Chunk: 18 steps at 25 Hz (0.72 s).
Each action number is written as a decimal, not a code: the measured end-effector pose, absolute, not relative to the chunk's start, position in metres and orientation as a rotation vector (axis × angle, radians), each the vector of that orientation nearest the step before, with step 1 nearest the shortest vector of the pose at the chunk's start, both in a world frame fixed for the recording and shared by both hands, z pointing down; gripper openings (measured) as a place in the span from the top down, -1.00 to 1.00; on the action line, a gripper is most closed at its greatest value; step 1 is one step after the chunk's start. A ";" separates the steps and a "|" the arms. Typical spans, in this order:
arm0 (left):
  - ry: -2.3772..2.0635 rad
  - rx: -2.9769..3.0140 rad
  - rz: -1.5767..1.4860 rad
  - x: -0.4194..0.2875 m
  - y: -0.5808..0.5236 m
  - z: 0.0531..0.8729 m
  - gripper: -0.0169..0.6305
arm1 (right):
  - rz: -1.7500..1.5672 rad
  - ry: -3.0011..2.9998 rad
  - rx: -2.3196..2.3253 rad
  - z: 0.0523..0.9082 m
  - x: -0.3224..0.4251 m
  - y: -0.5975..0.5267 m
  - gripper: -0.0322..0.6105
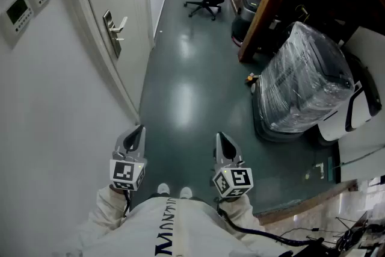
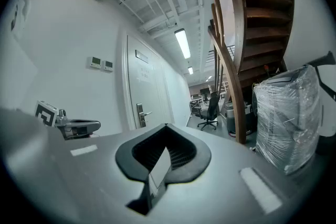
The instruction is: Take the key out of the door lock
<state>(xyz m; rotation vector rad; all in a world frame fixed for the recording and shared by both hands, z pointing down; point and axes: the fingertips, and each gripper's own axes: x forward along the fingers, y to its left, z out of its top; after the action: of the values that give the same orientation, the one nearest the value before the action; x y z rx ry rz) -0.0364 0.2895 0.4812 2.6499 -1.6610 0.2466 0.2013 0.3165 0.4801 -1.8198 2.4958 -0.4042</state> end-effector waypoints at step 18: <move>-1.654 2.662 0.273 0.009 0.275 0.482 0.95 | -0.442 2.504 -1.788 0.494 0.237 0.301 0.90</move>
<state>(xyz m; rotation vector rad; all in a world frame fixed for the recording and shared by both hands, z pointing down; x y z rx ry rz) 0.0094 0.2752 0.4820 2.6620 -1.6536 0.2728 0.2365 0.3007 0.4935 -1.7876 2.5041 -0.4422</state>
